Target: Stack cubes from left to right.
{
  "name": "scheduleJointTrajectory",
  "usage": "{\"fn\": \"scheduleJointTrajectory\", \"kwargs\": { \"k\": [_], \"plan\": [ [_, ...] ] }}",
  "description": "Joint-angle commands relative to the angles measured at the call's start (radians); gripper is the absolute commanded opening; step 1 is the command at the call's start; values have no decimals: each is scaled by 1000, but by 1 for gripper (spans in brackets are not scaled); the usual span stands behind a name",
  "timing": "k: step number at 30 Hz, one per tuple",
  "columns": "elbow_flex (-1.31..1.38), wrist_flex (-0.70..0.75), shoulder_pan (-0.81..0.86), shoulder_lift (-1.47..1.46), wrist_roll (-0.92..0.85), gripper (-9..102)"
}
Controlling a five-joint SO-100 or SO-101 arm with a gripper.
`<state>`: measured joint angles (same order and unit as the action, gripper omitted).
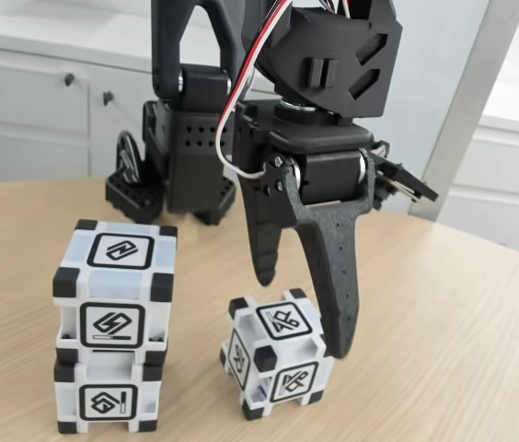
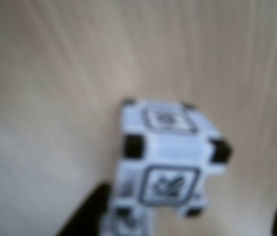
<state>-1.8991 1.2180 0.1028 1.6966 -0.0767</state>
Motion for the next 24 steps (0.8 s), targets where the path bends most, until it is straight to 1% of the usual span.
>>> {"fn": "scheduleJointTrajectory", "kwargs": {
  "k": [1,12,21,24],
  "plan": [
    [5,-37,12,-37,-3,35],
    [20,-38,12,-213,-9,34],
    [21,-38,12,-247,-3,26],
    [21,-38,12,-245,3,22]
  ]
}}
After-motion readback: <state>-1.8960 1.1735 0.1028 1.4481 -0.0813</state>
